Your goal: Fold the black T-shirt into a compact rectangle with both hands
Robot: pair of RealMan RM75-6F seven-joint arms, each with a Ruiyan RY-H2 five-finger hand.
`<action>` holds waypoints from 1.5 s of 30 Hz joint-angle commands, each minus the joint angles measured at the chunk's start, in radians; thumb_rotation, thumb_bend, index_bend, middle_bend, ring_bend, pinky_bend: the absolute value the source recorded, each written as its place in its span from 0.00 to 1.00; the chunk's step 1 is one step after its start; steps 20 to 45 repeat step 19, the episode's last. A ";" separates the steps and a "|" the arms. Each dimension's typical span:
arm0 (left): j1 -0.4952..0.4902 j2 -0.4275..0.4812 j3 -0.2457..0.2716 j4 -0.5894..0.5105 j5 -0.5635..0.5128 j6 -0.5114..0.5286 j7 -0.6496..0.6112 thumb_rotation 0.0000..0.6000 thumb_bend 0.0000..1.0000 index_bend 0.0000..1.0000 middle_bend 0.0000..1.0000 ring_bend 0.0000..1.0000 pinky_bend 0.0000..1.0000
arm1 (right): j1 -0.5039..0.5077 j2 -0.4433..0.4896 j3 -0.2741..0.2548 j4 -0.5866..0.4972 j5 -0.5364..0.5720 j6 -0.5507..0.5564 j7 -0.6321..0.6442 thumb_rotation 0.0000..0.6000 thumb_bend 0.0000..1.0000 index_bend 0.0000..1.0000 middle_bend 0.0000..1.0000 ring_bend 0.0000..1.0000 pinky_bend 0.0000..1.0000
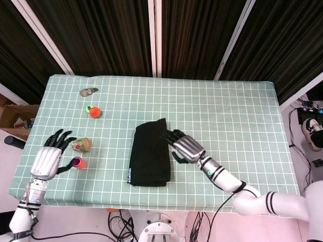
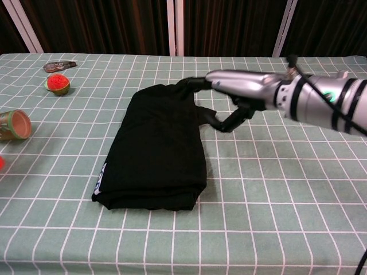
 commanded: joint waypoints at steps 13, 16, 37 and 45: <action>0.192 0.080 0.022 0.056 -0.036 0.205 -0.019 1.00 0.21 0.22 0.11 0.04 0.16 | -0.621 0.476 -0.207 -0.108 -0.151 0.712 0.062 1.00 0.31 0.00 0.04 0.00 0.06; 0.223 0.085 0.048 0.037 0.016 0.248 -0.023 1.00 0.21 0.22 0.11 0.04 0.16 | -0.680 0.465 -0.222 -0.058 -0.164 0.750 0.132 1.00 0.32 0.00 0.04 0.00 0.06; 0.246 0.083 0.066 0.025 0.054 0.276 -0.018 1.00 0.21 0.22 0.11 0.04 0.16 | -0.712 0.450 -0.221 -0.020 -0.171 0.761 0.169 1.00 0.33 0.00 0.04 0.00 0.06; 0.246 0.083 0.066 0.025 0.054 0.276 -0.018 1.00 0.21 0.22 0.11 0.04 0.16 | -0.712 0.450 -0.221 -0.020 -0.171 0.761 0.169 1.00 0.33 0.00 0.04 0.00 0.06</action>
